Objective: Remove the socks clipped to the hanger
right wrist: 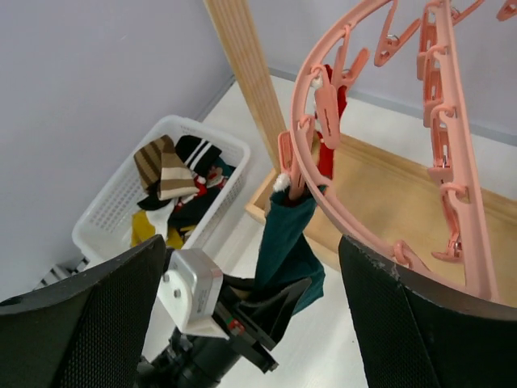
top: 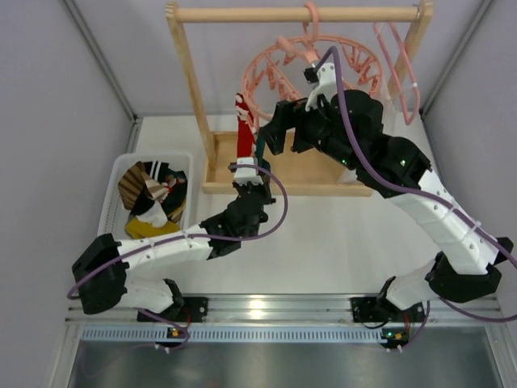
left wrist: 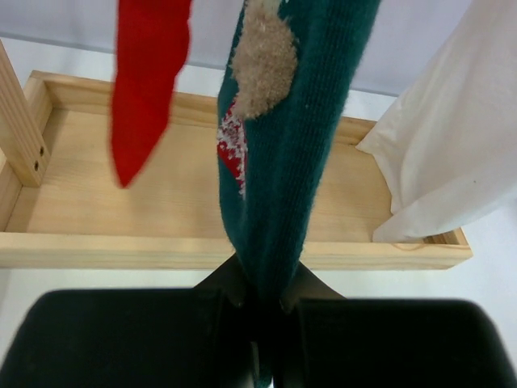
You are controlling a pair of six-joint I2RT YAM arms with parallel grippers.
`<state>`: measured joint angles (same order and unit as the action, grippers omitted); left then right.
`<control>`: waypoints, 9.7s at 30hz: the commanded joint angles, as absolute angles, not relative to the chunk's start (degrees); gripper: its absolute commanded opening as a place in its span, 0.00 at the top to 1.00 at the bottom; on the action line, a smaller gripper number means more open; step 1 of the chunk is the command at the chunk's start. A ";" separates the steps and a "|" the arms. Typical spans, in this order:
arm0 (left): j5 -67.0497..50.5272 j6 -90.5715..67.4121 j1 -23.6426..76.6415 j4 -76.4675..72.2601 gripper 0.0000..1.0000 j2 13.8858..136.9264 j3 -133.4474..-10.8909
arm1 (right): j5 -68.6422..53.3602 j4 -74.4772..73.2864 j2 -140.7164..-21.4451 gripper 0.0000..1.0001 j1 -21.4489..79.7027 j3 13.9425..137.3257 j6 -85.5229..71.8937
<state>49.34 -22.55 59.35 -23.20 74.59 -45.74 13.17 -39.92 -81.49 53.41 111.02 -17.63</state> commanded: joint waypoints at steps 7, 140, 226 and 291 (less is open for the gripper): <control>56.16 -12.58 63.63 -31.73 1.00 87.09 -57.90 | 26.53 -50.88 -92.10 0.18 56.68 128.05 -13.80; 60.12 -33.21 48.00 8.68 1.00 50.46 -40.34 | 24.54 -31.20 -96.16 0.04 54.93 112.95 0.35; 0.35 -7.91 26.28 -36.29 0.02 87.17 -56.51 | 14.77 -38.85 -31.55 0.01 55.28 75.24 -8.35; 30.15 -25.40 15.12 -40.08 1.00 78.23 -46.32 | 12.12 -36.03 -35.94 0.00 55.28 72.07 -8.79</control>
<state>30.85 -22.55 16.23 -42.41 81.91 -47.53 10.15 -36.53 -35.00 55.07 69.93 -7.81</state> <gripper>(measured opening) 0.037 0.993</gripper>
